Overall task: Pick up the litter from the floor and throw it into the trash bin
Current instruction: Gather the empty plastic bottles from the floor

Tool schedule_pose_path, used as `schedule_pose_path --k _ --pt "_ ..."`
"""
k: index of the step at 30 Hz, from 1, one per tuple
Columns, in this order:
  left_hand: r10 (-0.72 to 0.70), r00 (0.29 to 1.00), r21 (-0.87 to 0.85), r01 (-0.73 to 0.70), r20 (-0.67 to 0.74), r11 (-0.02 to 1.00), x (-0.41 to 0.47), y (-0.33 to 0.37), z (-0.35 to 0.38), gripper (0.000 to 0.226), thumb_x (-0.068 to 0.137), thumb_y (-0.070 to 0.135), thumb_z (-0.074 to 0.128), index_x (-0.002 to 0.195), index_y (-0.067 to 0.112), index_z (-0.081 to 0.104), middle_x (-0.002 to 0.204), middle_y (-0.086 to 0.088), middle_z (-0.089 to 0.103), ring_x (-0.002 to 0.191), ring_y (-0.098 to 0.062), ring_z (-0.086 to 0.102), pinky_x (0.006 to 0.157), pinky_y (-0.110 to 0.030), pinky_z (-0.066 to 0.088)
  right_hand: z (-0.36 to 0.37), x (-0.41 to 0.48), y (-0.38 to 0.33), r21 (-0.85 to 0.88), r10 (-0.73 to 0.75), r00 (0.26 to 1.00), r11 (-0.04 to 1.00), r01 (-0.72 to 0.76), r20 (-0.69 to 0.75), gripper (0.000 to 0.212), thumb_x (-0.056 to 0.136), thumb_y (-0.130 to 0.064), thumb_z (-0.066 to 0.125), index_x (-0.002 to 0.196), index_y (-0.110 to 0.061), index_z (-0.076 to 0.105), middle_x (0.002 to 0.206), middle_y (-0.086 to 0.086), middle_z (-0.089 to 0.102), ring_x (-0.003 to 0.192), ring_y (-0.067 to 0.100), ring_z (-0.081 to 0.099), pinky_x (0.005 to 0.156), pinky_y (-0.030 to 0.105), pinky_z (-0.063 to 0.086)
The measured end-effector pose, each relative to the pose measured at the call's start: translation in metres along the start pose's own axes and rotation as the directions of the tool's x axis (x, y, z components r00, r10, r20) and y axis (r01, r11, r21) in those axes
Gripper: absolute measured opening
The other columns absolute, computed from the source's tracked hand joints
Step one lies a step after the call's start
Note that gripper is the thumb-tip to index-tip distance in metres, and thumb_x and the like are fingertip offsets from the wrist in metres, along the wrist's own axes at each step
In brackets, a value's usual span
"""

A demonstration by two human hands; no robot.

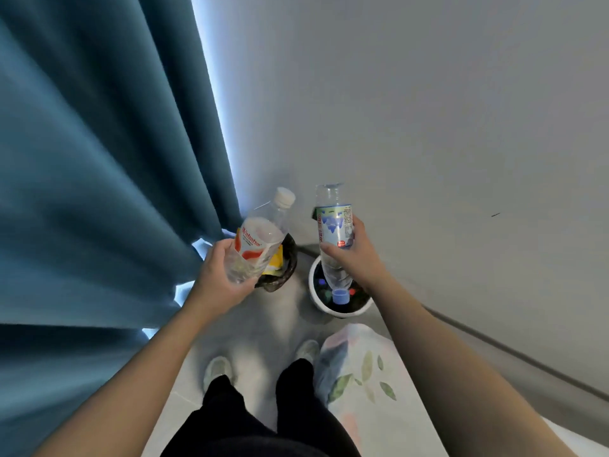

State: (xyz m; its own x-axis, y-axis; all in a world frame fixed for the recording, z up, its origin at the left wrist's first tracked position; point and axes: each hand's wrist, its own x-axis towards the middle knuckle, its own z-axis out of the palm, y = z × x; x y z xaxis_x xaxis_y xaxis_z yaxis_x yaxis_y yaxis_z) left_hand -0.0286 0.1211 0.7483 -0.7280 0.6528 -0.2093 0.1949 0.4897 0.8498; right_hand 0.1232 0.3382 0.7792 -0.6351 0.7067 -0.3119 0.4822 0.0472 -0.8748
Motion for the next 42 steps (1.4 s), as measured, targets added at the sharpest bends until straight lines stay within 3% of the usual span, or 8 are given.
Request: schedule_pose_path --k 8,14,19,23,26,36,39,42 --pt "-0.227 0.954 0.096 0.212 0.197 0.973 0.045 0.003 0.095 0.052 0.068 0.028 0.081 0.103 0.029 0.042 0.11 0.003 0.052 0.1 -0.016 0.054 0.076 -0.024 0.043 -0.081 0.069 0.107 -0.266 0.314 0.947 0.921 -0.286 0.066 0.076 0.072 -0.025 0.078 0.137 -0.02 0.038 0.119 0.004 0.06 0.102 0.022 0.061 0.093 0.04 0.049" --pt "-0.341 0.868 0.217 0.277 0.362 0.936 0.11 -0.045 0.167 0.05 0.071 0.014 0.081 0.107 0.02 0.047 0.113 -0.007 0.054 0.101 -0.021 0.054 0.075 -0.023 0.043 -0.087 0.112 0.216 -0.354 0.512 0.859 0.806 -0.475 0.013 0.086 0.066 -0.037 0.076 0.141 -0.019 0.036 0.126 0.006 0.054 0.108 0.024 0.057 0.095 0.042 0.048" --pt "-0.35 0.818 0.22 0.277 0.457 0.935 0.167 -0.113 0.236 0.05 0.073 0.014 0.08 0.108 0.028 0.046 0.104 0.015 0.056 0.098 -0.007 0.057 0.082 -0.029 0.046 -0.063 0.149 0.329 -0.544 0.651 0.758 0.629 -0.555 -0.021 0.075 0.073 -0.036 0.075 0.134 -0.016 0.036 0.121 0.011 0.051 0.108 0.03 0.054 0.091 0.041 0.047" --pt "-0.335 0.777 0.222 0.254 0.533 0.941 0.2 -0.172 0.284 0.052 0.074 0.016 0.078 0.112 0.028 0.045 0.107 0.018 0.057 0.101 -0.004 0.058 0.088 -0.032 0.049 -0.025 0.168 0.404 -0.757 0.711 0.703 0.462 -0.462 0.005 0.07 0.076 -0.039 0.073 0.13 -0.017 0.035 0.121 0.01 0.049 0.109 0.032 0.055 0.083 0.04 0.047" --pt "-0.344 0.759 0.221 0.264 0.553 0.939 0.208 -0.205 0.31 0.059 0.076 0.016 0.077 0.123 0.029 0.043 0.105 0.023 0.054 0.098 0.006 0.053 0.081 -0.02 0.043 0.0 0.181 0.441 -0.863 0.773 0.634 0.339 -0.376 0.027 0.068 0.079 -0.041 0.071 0.131 -0.017 0.035 0.121 0.009 0.049 0.108 0.031 0.056 0.073 0.037 0.04" --pt "-0.349 0.771 0.155 0.316 0.532 0.936 0.204 -0.261 0.339 0.06 0.075 0.012 0.078 0.12 0.034 0.045 0.109 0.026 0.057 0.098 0.02 0.052 0.083 -0.013 0.039 0.041 0.257 0.482 -0.983 0.85 0.524 0.053 -0.176 -0.048 0.059 0.088 -0.051 0.056 0.135 -0.018 0.047 0.119 0.005 0.056 0.103 0.029 0.059 0.077 0.036 0.047" --pt "-0.36 0.778 0.119 0.352 0.515 0.929 0.203 -0.271 0.341 0.064 0.075 0.007 0.077 0.119 0.039 0.044 0.105 0.032 0.057 0.095 0.027 0.05 0.084 -0.013 0.04 0.049 0.266 0.491 -0.992 0.848 0.529 0.024 -0.126 -0.047 0.047 0.088 -0.04 0.056 0.129 -0.018 0.054 0.108 0.003 0.055 0.1 0.027 0.059 0.072 0.033 0.044" --pt "-0.35 0.78 0.095 0.354 0.518 0.93 0.204 -0.278 0.343 0.066 0.074 0.007 0.078 0.119 0.041 0.044 0.104 0.037 0.059 0.101 0.02 0.053 0.09 -0.018 0.043 0.056 0.267 0.506 -0.982 0.848 0.526 0.041 -0.185 -0.063 0.05 0.086 -0.033 0.061 0.132 -0.016 0.052 0.125 0.003 0.056 0.111 0.026 0.059 0.073 0.034 0.043"
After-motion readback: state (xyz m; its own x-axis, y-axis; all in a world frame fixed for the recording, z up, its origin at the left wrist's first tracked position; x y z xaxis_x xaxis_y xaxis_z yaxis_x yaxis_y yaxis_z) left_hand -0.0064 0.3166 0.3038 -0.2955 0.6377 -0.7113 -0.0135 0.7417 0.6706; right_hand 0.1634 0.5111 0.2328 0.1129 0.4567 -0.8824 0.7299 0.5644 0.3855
